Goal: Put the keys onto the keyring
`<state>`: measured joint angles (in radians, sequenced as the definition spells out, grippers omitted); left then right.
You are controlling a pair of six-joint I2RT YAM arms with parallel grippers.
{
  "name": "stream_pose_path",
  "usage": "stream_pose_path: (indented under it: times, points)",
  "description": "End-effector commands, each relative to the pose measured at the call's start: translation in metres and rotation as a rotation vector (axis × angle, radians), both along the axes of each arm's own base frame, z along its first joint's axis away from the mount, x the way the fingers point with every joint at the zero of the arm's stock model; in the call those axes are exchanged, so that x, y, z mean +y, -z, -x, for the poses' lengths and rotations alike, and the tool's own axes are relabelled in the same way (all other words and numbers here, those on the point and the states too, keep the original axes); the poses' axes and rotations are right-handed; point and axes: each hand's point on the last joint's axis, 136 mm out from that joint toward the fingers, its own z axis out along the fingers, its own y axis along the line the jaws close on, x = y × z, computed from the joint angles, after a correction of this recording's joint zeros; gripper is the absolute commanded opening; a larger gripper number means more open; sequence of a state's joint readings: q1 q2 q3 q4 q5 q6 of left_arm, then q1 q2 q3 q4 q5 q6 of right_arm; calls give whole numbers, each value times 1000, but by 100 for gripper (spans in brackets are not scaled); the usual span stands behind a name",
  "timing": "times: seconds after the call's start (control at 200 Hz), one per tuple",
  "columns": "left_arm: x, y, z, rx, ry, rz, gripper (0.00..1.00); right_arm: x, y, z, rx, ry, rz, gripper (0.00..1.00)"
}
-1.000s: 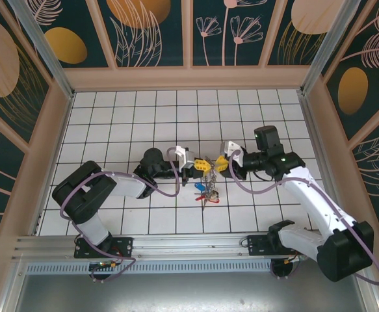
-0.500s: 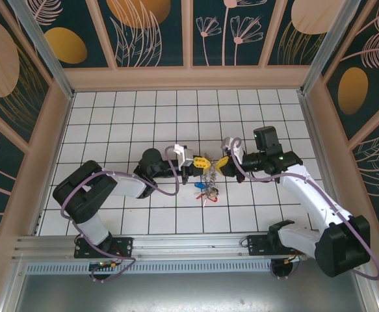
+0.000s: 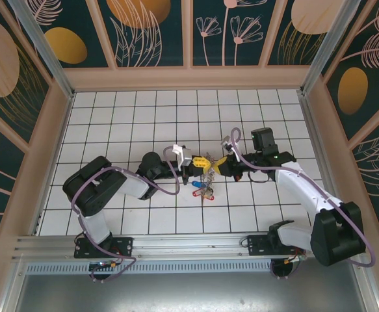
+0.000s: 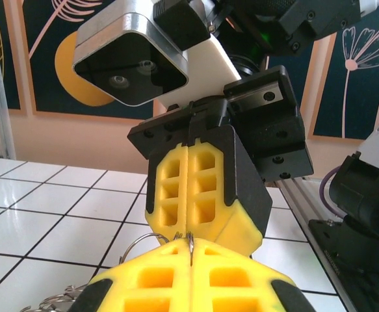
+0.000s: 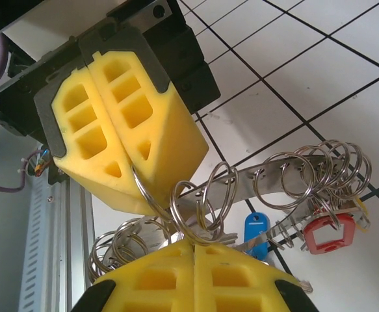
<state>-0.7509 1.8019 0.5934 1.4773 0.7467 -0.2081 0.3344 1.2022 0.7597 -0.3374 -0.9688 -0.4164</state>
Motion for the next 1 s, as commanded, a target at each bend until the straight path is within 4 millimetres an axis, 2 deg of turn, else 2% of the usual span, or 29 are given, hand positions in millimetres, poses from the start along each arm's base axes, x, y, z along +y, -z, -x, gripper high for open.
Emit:
stream_pose_path:
  times: [0.0,0.07,0.145,0.31,0.535,0.901,0.996]
  points:
    - [4,-28,6,-74,11,99,0,-1,-17,2,-136,-33,-19,7]
    - [3,-28,6,-74,14,96,0,-4,-29,5,-271,-53,-13,18]
    - [3,-28,6,-75,15,92,0,-7,-42,5,-402,-41,4,24]
    - [3,-28,5,-71,13,92,0,-6,-56,10,-528,-85,9,22]
    - [1,-31,5,-78,23,98,0,4,-47,13,-528,-136,8,22]
    - [2,-33,11,-90,50,106,0,7,-35,-3,-526,-114,36,25]
    - [2,-34,11,-92,51,111,0,7,-31,-3,-515,-123,39,21]
